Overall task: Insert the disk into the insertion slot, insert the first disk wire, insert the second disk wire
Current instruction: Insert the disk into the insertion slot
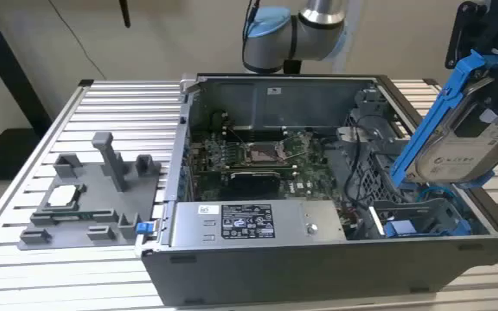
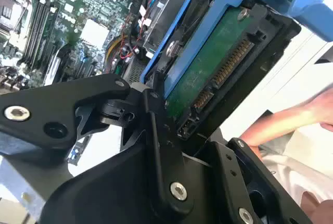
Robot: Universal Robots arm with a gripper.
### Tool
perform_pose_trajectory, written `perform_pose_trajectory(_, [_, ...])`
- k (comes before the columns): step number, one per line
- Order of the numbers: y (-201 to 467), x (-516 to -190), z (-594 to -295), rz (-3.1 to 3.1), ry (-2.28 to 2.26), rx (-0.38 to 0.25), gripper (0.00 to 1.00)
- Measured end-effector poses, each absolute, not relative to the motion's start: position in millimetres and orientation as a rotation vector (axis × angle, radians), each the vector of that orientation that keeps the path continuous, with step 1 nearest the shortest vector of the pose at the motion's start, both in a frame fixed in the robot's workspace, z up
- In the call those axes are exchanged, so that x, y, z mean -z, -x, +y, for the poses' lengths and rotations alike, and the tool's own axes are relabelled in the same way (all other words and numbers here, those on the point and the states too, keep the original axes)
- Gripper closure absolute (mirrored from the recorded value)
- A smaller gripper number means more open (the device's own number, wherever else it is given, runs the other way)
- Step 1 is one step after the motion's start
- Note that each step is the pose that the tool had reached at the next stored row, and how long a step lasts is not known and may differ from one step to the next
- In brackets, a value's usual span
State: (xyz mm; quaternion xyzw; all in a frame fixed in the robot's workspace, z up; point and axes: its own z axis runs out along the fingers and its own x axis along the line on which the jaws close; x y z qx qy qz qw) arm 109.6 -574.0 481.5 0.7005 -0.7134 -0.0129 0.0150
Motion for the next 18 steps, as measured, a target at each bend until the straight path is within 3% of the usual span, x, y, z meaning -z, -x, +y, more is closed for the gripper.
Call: perform_pose_trajectory(18, [-109.6,-472.9,-574.0,-2.221,-2.181,0.042,1.0])
